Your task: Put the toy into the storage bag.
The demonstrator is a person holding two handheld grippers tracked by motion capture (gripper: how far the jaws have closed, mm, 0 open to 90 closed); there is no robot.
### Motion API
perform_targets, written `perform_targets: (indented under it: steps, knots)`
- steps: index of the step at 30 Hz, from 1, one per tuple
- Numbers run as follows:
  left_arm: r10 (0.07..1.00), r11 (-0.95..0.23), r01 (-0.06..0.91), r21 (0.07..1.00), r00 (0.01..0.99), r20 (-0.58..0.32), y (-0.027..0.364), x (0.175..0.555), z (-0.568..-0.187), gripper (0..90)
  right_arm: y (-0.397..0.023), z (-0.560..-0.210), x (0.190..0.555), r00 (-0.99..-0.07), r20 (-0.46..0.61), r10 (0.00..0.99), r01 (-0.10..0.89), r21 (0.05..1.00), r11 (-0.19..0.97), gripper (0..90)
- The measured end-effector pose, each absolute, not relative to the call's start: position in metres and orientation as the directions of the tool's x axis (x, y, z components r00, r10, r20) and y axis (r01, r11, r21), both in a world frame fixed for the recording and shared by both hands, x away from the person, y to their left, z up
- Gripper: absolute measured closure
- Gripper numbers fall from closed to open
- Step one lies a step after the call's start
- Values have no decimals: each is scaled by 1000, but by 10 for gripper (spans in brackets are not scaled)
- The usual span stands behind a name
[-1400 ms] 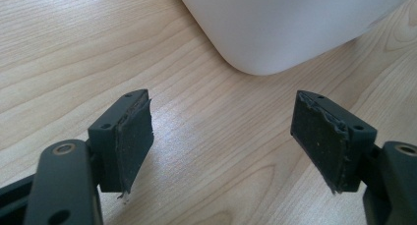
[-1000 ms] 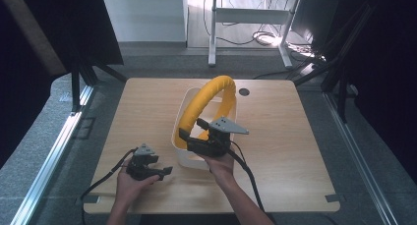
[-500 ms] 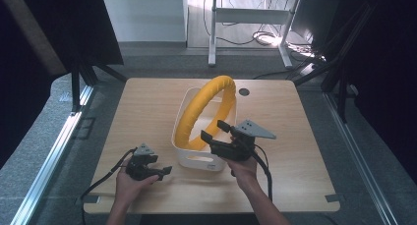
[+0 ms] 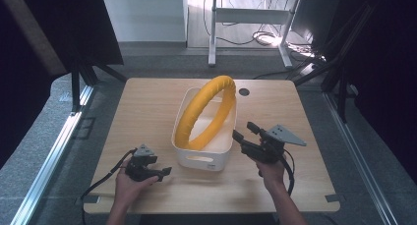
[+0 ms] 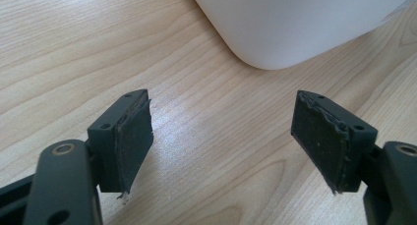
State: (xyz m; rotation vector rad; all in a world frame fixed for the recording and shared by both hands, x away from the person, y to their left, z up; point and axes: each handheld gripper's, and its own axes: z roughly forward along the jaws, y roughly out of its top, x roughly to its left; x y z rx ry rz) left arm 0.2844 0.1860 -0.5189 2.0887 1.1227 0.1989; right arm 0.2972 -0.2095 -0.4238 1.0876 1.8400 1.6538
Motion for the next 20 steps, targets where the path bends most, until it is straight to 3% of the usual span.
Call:
perform_targets:
  steps: [9, 20]
  knots:
    - [771, -345, 655, 672, 606, -195, 186, 285, -519, 239, -254, -456, 305, -517, 209, 830, 316, 948, -42, 359]
    - [770, -343, 654, 674, 606, -197, 186, 284, -519, 239, -257, -463, 303, -511, 187, 839, 304, 952, -27, 364]
